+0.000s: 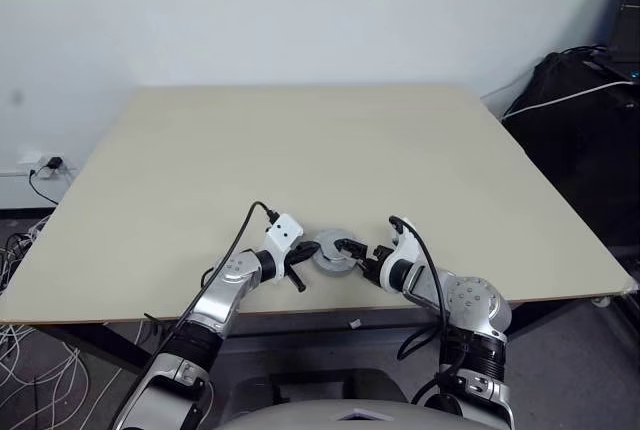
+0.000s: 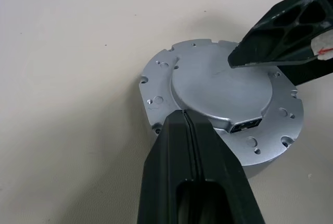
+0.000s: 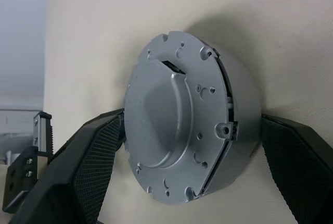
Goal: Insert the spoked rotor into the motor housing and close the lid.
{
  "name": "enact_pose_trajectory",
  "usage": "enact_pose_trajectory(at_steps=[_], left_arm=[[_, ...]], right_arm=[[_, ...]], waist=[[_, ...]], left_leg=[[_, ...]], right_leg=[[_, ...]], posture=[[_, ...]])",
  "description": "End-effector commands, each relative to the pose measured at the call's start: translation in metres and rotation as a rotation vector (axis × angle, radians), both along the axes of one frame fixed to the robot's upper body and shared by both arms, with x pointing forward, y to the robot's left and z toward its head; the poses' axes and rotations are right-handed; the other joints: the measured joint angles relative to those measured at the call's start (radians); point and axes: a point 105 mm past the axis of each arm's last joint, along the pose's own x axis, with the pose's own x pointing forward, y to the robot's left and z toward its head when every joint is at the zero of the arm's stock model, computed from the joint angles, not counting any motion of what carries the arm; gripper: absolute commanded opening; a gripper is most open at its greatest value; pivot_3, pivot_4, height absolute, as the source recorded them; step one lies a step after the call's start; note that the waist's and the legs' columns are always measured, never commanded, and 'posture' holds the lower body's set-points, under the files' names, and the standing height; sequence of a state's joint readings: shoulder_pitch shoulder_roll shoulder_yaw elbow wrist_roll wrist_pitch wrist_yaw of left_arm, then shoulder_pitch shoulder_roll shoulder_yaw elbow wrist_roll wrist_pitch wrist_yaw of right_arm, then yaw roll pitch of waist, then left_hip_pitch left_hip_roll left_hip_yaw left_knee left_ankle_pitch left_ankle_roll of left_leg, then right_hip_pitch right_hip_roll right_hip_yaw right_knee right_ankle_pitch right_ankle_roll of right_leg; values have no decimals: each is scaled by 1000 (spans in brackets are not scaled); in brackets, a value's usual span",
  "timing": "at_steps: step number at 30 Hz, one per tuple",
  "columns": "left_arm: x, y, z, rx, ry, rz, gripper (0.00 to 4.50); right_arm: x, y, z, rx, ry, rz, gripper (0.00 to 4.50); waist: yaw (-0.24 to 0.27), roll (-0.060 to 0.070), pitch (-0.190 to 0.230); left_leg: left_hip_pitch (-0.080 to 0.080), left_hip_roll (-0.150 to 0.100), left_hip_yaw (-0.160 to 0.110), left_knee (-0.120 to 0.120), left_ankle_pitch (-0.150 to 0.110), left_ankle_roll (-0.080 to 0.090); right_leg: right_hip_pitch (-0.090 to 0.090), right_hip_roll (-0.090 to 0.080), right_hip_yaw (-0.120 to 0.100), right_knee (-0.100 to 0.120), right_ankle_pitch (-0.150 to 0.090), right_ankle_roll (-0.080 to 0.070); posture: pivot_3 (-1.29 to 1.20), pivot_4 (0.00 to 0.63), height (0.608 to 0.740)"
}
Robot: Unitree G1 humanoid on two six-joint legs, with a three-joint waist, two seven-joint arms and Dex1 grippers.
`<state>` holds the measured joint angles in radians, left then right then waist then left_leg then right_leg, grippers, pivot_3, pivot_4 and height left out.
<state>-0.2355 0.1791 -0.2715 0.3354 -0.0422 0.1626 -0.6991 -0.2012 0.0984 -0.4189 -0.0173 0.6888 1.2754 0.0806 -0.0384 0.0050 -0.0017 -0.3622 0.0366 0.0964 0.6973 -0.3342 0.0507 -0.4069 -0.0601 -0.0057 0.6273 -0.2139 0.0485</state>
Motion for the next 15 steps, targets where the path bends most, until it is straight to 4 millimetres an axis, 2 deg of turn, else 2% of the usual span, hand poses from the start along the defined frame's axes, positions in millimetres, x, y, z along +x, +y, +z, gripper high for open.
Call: enact_pose_trajectory(at_steps=[1,15], left_arm=[[-2,-6,2,-3,-5,-22,0],[-3,-7,1,-7,1,-21,0]], right_arm=[[-6,37,2,111,11,73,4474],[-16,48,21,306,-38,163,4474]], waist=[[-1,0,0],[-7,0,0]], left_leg=[[0,0,0,0,0,0],[-1,1,0,-2,0,0]], right_leg=[[0,0,0,0,0,0],[-2,0,0,0,0,0]], posture=[[0,0,740],[0,0,740]])
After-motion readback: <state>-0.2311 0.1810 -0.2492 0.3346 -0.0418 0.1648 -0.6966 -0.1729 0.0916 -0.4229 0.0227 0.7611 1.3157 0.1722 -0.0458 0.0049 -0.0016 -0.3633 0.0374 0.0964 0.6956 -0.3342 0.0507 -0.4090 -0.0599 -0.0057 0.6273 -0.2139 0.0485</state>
